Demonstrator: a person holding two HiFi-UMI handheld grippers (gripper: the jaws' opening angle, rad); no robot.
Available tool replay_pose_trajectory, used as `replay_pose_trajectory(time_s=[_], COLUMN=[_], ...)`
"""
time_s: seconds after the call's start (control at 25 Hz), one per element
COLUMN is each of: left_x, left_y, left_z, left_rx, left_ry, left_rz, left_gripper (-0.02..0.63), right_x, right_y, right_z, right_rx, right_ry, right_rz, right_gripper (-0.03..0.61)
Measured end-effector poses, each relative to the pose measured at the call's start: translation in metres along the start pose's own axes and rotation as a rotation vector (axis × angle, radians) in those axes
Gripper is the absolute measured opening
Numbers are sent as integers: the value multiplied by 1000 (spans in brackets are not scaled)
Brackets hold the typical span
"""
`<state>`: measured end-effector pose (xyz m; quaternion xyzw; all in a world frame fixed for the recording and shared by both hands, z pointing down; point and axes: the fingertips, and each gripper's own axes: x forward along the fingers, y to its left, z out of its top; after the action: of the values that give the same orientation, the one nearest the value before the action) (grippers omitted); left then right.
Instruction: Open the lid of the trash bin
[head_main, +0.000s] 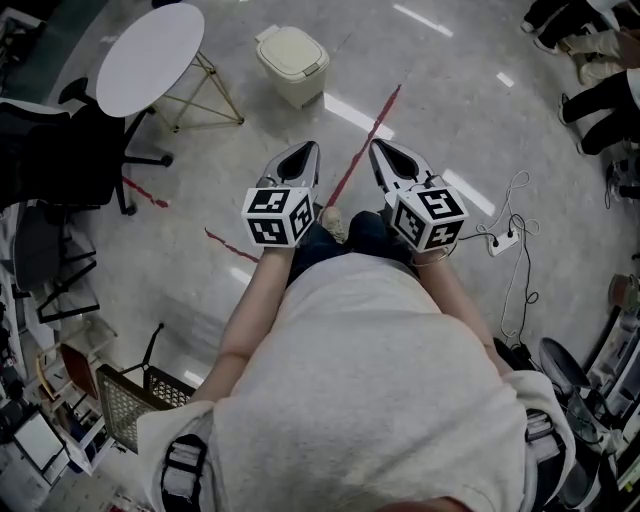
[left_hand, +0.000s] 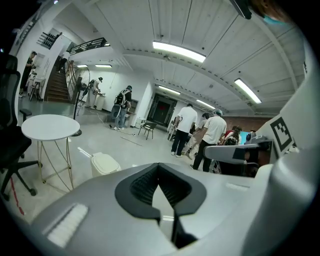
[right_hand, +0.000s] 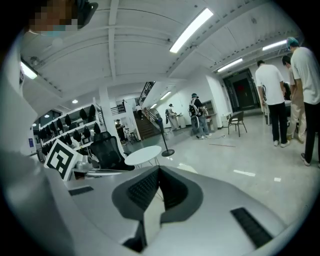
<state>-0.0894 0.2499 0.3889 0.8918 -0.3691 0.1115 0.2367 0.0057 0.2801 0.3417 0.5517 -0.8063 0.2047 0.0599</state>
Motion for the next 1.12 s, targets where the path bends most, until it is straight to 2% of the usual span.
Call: replay_pose_trajectory(time_s=[0.24, 0.44, 0.64, 0.92, 1.12], left_x=[23, 47, 85, 150, 194], left_y=[13, 34, 62, 100, 125], left_z=[3, 19, 25, 77, 116], left_rx=[-19, -20, -38, -11, -34], left_ry=[24, 23, 69, 47, 30], left_rz=[-16, 0, 18, 59, 89], left_gripper=[9, 9, 9, 9, 9], right_x=[26, 63, 113, 191, 235], right_y=[-14, -29, -51, -98, -128], right_z=[12, 23, 37, 83, 113], right_rx=[-21, -14, -26, -60, -80], right_ry=[5, 14, 33, 41, 54], right_rz=[-3, 37, 95, 176, 202], right_gripper=[8, 8, 8, 8, 8])
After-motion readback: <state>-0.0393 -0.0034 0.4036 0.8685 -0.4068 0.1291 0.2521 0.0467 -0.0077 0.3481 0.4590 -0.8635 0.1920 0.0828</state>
